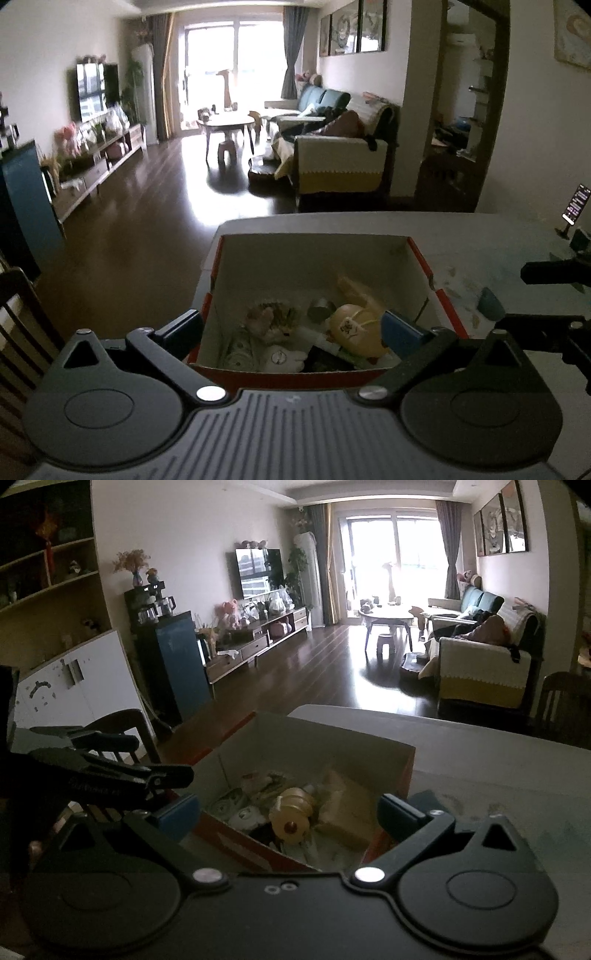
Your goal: Organize objects
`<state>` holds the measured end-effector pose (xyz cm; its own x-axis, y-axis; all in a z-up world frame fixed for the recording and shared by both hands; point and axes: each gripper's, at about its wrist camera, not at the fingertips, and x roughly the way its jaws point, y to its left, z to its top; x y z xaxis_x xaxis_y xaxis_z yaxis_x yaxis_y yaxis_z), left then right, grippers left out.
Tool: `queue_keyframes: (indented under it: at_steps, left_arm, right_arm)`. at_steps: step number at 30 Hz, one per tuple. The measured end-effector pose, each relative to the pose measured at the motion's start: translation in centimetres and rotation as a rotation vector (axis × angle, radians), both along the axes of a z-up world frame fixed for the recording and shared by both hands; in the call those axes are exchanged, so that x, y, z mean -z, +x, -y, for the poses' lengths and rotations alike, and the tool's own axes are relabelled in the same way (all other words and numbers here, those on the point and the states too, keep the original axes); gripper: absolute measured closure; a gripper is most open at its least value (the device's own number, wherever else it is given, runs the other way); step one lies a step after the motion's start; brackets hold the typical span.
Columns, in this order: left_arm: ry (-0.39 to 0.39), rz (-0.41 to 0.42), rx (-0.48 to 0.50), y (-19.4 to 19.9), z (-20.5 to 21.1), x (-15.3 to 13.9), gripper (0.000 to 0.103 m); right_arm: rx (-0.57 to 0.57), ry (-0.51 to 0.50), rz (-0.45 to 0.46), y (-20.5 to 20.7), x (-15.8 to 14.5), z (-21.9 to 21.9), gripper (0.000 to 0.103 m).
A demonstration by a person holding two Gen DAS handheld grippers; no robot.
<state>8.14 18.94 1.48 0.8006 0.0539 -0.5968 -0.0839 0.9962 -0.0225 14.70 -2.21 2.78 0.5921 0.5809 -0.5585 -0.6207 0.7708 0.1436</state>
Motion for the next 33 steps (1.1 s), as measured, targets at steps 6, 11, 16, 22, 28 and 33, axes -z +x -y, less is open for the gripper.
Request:
queue_keyframes:
  at_steps: [6,11,16,22,28,33]
  left_arm:
    - [-0.048,-0.004,0.004,-1.1,0.7,-0.1,0.000]
    - [-0.058,-0.001,-0.020,-1.8,0.9,-0.2,0.000]
    - [-0.030,-0.002,-0.040,-2.6,1.4,-0.2,0.000]
    - [-0.029,-0.011,-0.031,-3.2,1.9,0.0,0.000]
    - [-0.021,-0.002,-0.023,-3.7,2.1,0.1,0.000]
    - [-0.028,-0.005,-0.024,-3.6,2.2,0.0,0.000]
  right_arm:
    - [0.004,-0.002,0.004,-0.4,0.0,0.3,0.000]
    - [0.001,0.002,0.003,-0.8,-0.1,0.8,0.000]
    - [0.001,0.013,-0.007,-1.6,0.1,1.1,0.000]
    - [-0.003,0.014,-0.005,-2.3,0.1,0.9,0.000]
    - [-0.003,0.015,-0.007,-2.5,0.0,1.0,0.000]
    - [0.008,0.015,-0.013,-2.5,0.2,1.0,0.000]
